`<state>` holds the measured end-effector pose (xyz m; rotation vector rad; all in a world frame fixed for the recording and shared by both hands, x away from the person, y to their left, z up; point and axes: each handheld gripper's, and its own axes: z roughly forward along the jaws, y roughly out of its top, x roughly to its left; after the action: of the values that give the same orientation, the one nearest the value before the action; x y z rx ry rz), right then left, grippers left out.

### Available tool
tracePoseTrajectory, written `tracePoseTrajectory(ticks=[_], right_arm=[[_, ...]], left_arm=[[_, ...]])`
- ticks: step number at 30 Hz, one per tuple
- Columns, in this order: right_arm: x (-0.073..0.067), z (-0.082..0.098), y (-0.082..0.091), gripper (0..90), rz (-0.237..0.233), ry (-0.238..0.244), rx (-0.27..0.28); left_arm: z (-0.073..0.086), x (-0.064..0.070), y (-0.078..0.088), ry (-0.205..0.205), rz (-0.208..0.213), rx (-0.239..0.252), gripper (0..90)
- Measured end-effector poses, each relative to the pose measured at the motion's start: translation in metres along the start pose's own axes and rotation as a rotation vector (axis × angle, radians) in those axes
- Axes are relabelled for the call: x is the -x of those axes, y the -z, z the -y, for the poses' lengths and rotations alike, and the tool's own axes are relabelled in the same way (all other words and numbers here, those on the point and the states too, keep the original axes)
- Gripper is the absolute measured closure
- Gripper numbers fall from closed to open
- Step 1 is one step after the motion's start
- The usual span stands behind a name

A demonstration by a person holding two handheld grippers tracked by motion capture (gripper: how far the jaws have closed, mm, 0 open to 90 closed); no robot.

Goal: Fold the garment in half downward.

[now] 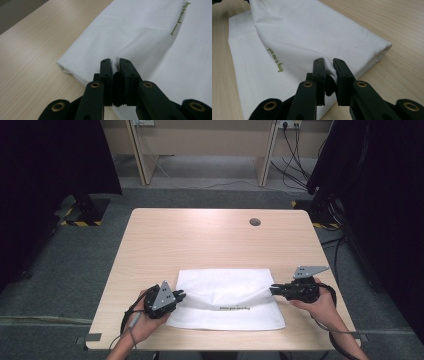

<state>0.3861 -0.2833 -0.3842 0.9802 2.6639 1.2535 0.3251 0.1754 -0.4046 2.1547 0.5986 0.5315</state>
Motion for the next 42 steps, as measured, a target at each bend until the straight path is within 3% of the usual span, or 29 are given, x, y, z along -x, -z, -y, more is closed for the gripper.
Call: tracePoseTrajectory(ticks=[42], right_arm=[[-0.019, 0.016, 0.013, 80.7, -0.021, 0.031, 0.0]], left_arm=[[0.005, 0.024, 0.017, -0.029, 0.025, 0.016, 80.4]])
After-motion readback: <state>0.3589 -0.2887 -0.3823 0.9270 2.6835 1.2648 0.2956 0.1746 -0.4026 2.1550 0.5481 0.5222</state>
